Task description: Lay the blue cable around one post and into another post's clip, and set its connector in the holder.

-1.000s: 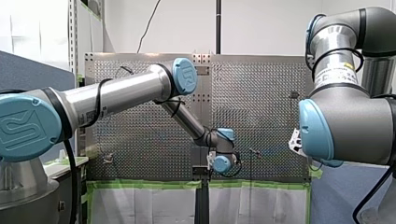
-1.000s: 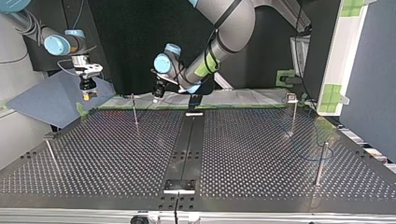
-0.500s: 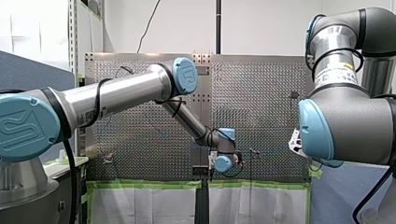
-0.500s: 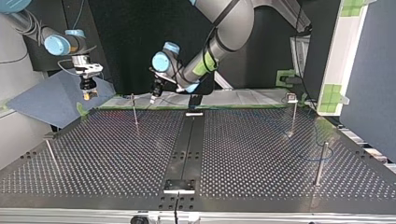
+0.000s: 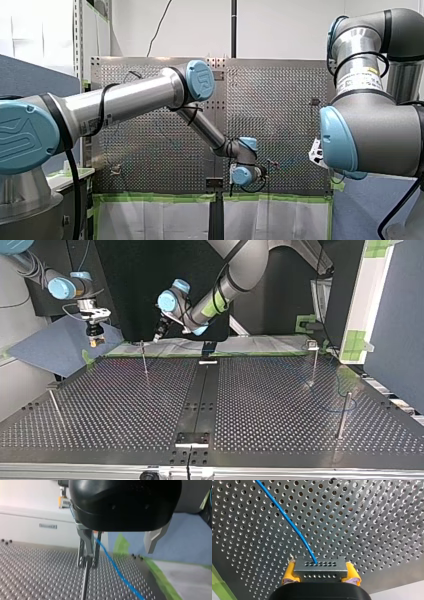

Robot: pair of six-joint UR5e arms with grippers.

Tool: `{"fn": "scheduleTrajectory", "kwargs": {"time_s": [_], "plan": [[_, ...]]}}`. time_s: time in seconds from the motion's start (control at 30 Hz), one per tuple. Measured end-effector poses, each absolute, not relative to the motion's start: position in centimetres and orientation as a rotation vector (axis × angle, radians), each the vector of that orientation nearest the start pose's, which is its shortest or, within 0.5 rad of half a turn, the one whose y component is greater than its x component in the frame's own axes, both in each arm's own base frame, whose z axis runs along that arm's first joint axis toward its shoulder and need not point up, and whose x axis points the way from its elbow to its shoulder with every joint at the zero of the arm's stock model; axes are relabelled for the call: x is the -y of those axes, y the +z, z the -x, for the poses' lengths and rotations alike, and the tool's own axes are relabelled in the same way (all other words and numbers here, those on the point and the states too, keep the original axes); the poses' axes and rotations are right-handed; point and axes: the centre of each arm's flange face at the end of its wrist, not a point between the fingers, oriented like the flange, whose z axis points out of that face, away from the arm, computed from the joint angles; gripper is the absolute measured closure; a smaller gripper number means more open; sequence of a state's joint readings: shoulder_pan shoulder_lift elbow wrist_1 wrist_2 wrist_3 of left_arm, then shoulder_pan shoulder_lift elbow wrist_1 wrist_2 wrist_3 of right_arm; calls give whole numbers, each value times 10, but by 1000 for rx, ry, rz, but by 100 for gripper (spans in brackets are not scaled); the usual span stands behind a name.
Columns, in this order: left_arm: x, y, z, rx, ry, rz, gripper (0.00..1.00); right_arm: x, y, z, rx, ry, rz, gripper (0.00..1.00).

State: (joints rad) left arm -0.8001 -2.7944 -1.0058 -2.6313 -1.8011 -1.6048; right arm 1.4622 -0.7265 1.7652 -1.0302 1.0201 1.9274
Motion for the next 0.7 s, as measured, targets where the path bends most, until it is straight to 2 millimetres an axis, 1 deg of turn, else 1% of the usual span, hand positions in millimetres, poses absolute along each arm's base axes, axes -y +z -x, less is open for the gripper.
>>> {"fn": "scheduleTrajectory", "kwargs": {"time_s": [0.23, 0.5, 0.7], "plan": [[651, -43, -464, -1664, -452, -506, 0, 617, 6, -119, 1303, 1766, -1411, 100], [662, -30, -457, -1652, -490, -490, 0, 617, 6, -120, 1300, 1769, -1410, 100], [671, -27, -446, -1650, -522, -482, 0, 617, 6, -120, 1300, 1771, -1409, 100]]}}
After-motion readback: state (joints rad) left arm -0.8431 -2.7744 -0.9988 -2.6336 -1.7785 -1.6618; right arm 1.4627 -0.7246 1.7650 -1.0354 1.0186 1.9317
